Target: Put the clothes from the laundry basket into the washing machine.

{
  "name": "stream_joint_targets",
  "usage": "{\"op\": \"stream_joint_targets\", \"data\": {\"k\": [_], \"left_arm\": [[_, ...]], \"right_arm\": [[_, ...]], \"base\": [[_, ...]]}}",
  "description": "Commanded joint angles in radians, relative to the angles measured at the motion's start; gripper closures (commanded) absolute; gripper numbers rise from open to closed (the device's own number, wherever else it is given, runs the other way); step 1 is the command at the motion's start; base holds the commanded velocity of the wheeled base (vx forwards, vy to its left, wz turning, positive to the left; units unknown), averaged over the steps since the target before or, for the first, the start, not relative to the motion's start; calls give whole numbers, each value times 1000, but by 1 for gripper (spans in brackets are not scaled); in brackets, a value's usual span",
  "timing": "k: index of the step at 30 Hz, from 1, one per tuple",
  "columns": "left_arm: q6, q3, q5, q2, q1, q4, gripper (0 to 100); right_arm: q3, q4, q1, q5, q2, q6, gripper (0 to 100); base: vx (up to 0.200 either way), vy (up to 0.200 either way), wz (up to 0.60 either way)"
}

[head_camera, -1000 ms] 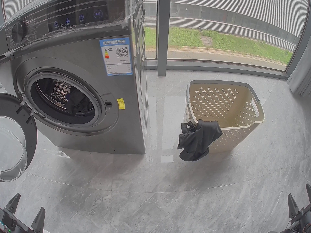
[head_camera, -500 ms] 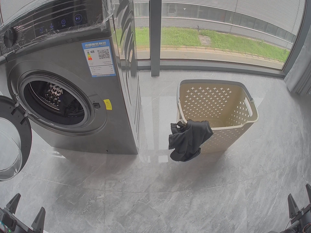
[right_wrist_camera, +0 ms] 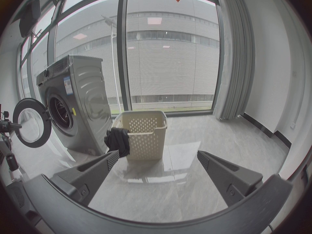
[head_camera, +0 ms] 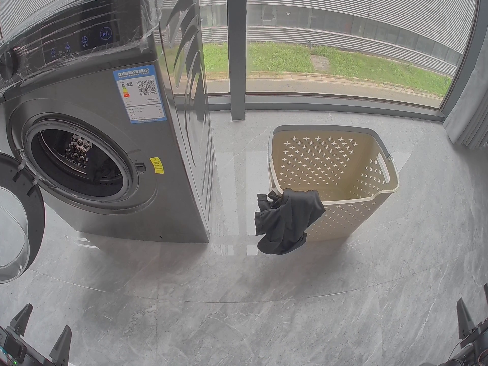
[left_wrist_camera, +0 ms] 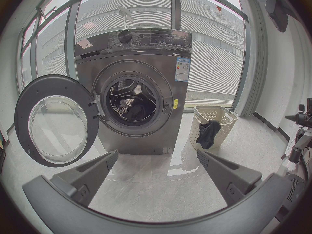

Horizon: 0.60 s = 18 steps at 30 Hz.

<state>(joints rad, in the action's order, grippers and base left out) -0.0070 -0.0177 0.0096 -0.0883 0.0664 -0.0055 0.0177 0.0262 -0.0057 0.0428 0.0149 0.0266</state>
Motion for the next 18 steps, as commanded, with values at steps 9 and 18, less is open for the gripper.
{"op": "stream_joint_targets", "data": {"k": [9,18], "left_arm": [[2,18,-5,-2,0,-1,0],[1,18,-5,-2,1,-1,0]], "right_arm": [[240,-114,93,-96,303,27,0],[315,195,144,-149,820,41,0]], "base": [[22,0,0],[111,0,0]]}}
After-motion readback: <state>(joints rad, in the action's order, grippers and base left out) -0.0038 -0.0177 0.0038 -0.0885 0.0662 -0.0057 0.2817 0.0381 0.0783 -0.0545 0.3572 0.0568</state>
